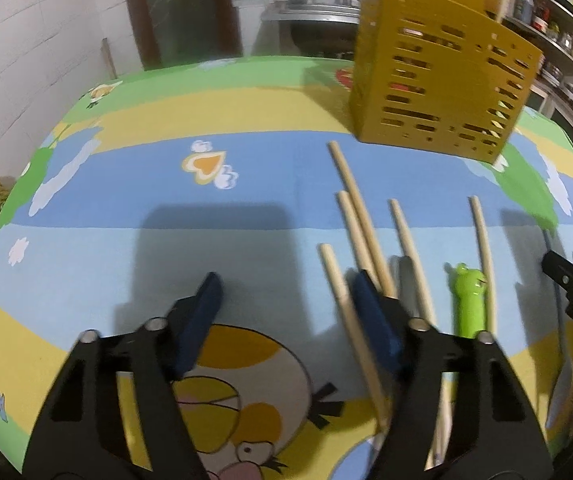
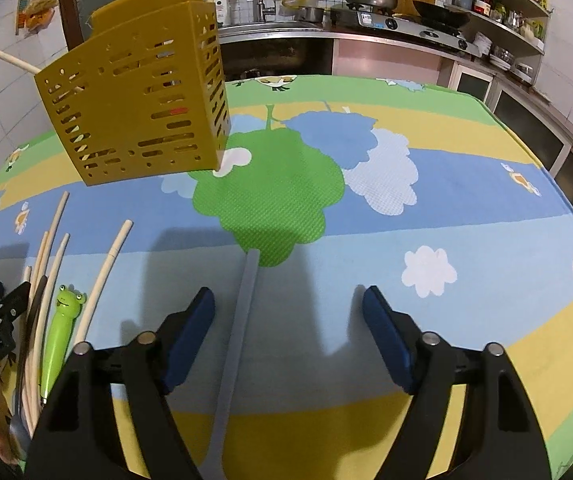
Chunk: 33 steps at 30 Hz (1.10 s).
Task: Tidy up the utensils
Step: 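Move both tools back down over the remaining utensils on the tablecloth, then close the right tool on the grey spoon handle while the left tool grasps a chopstick, then lift the grey spoon and chopstick over the yellow holder and lower them in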
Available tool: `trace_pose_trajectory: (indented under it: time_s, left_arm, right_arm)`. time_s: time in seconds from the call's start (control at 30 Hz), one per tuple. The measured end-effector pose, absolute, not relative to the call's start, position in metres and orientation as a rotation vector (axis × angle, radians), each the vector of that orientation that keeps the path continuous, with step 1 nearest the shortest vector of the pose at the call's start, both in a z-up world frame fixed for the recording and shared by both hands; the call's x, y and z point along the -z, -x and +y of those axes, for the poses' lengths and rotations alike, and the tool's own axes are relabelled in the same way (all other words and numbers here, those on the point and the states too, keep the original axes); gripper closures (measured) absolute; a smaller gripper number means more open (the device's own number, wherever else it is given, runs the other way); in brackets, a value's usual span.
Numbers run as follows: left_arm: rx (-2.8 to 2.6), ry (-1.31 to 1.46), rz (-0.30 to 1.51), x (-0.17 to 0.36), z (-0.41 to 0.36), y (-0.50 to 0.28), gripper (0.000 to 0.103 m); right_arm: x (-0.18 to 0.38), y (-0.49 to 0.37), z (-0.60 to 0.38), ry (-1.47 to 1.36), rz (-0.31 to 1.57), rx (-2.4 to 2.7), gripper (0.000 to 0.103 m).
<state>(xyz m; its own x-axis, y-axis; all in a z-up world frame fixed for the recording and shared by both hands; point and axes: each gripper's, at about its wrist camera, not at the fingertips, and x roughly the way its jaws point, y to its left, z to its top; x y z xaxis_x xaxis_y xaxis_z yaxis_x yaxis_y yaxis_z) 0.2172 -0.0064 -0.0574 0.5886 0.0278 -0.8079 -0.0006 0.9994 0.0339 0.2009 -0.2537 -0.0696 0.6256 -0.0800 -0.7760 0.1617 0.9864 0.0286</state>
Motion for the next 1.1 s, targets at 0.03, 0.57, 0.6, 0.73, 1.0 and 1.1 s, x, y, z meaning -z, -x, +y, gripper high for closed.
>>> trace_pose_trajectory:
  time_s: [0.03, 0.57, 0.6, 0.73, 1.0, 1.1]
  left_arm:
    - [-0.007, -0.033, 0.950, 0.056, -0.008, -0.218, 0.049]
    - [0.049, -0.024, 1.007, 0.052, -0.021, -0.230, 0.094]
    - [0.049, -0.019, 1.004, 0.052, -0.021, -0.230, 0.094]
    - [0.054, -0.012, 0.985, 0.051, -0.022, -0.227, 0.095]
    - [0.059, -0.015, 0.855, 0.023, -0.019, -0.205, 0.098]
    - [0.068, 0.002, 0.788, 0.006, -0.015, -0.194, 0.098]
  right_arm:
    - [0.069, -0.200, -0.253, -0.100, 0.888, 0.143, 0.040]
    - [0.064, -0.205, -0.238, -0.101, 0.893, 0.133, 0.095]
    - [0.064, -0.204, -0.238, -0.108, 0.891, 0.128, 0.096]
    - [0.059, -0.197, -0.241, -0.132, 0.855, 0.113, 0.096]
    - [0.026, -0.177, -0.247, -0.157, 0.715, 0.097, 0.096]
    - [0.013, -0.170, -0.247, -0.156, 0.662, 0.087, 0.096]
